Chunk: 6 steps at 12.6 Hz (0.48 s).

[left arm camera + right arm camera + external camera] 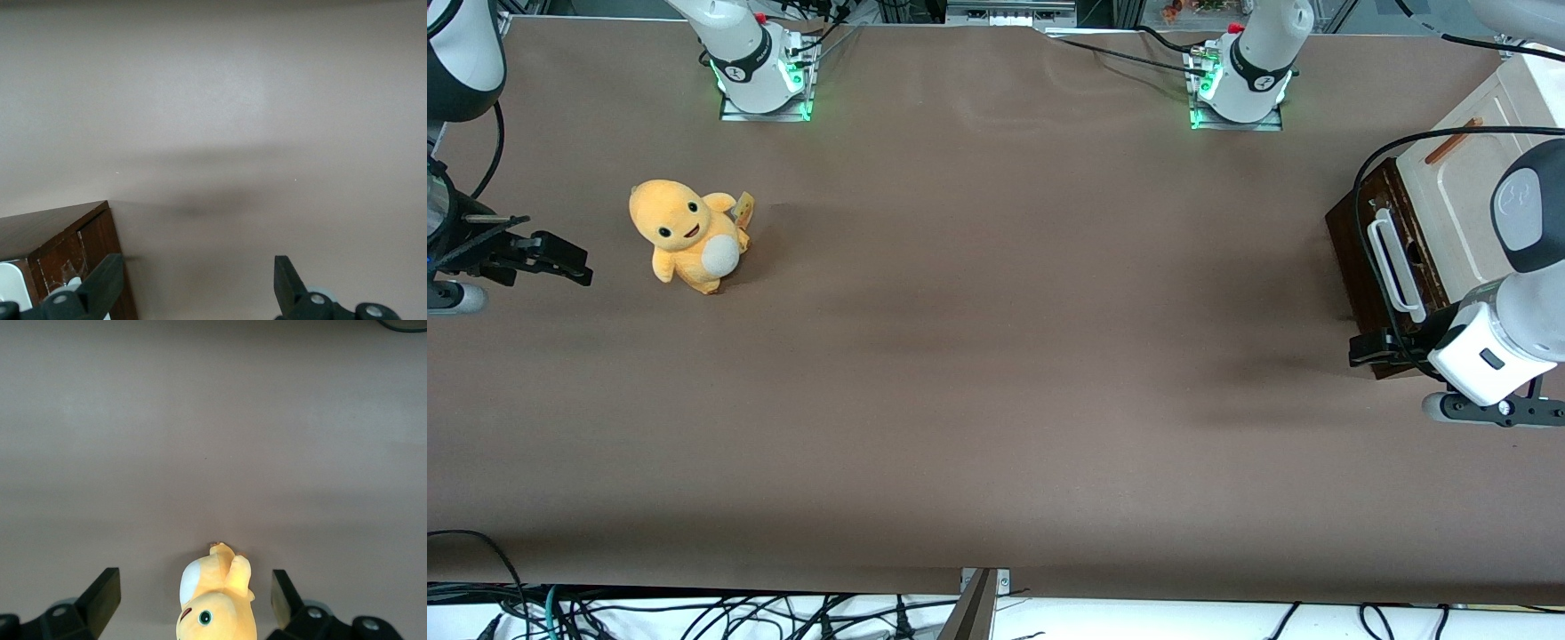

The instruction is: Open lower drawer with left arm only

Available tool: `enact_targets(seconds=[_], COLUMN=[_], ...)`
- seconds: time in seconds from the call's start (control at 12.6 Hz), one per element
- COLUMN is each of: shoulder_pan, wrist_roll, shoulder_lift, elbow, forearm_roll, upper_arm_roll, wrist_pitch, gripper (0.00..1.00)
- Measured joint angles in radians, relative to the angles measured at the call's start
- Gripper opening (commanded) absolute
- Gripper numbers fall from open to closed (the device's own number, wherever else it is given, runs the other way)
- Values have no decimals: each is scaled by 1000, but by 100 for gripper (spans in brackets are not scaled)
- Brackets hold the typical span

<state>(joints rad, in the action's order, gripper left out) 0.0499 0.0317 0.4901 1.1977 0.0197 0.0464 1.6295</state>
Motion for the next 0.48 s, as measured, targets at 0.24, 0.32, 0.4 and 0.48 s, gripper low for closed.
enact_targets(seconds=[0.24,0.32,0.4,0.48], shoulder_pan=[0,0,0,1], wrist_roll=[0,0,0,0], shoulder_lift=[0,0,0,0], elbow=[0,0,0,0], forearm_roll=[0,0,0,0], upper_arm_roll=[0,0,0,0], wrist_pitch=[-2,-3,-4,-5], gripper=[100,100,100,100])
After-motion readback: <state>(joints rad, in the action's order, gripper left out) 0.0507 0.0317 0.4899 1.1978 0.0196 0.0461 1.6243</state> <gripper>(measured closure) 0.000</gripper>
